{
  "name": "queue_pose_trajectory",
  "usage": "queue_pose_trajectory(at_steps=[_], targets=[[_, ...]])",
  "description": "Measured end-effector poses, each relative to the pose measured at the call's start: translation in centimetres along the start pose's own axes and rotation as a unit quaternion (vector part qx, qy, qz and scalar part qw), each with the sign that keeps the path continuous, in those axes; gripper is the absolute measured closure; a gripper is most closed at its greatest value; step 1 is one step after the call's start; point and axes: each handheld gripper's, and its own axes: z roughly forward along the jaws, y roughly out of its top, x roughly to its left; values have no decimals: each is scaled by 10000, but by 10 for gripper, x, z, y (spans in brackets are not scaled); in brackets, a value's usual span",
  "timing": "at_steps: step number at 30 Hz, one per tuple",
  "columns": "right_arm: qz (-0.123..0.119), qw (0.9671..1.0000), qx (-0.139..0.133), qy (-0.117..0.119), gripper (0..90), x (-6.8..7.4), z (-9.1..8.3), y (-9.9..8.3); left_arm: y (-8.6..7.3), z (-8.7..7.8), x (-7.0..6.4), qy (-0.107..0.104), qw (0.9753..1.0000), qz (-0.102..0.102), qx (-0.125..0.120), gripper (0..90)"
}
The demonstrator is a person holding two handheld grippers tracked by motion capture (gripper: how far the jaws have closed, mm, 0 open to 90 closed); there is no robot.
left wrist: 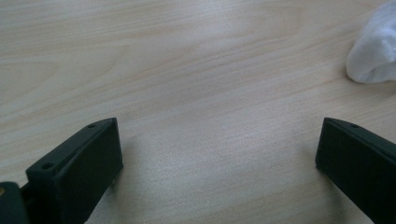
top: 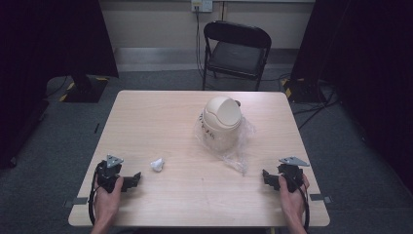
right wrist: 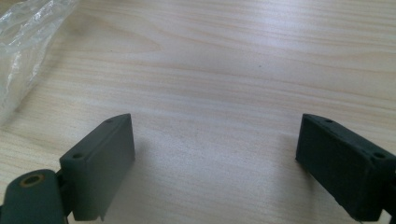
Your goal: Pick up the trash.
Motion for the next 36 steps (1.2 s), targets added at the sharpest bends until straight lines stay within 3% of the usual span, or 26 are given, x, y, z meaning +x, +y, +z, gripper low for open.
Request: queue_pose_trajectory(at_steps=[7,14,20,24,26,31,36], targets=[[4,9999,144,95,152,-2,-3,3,1,0,1,-19,10000,13,8,0],[-213,9988,-34,432,158,7,-12,8,0,0,4,-182,9997,148,-12,0],[-302,9953,12,925,188,17,-11,18,0,0,5,-205,9996,175,-14,0],[-400,9933,-9,1086,202,25,-10,25,0,0,5,-204,9996,170,-15,0],[-494,9906,-121,1268,201,34,-12,35,0,0,5,-203,9996,172,-17,0],[-576,9860,-281,1539,206,44,-13,47,0,0,5,-212,9996,179,-8,0],[-717,9828,-336,1668,221,51,-14,58,0,0,5,-210,9996,180,-7,0]])
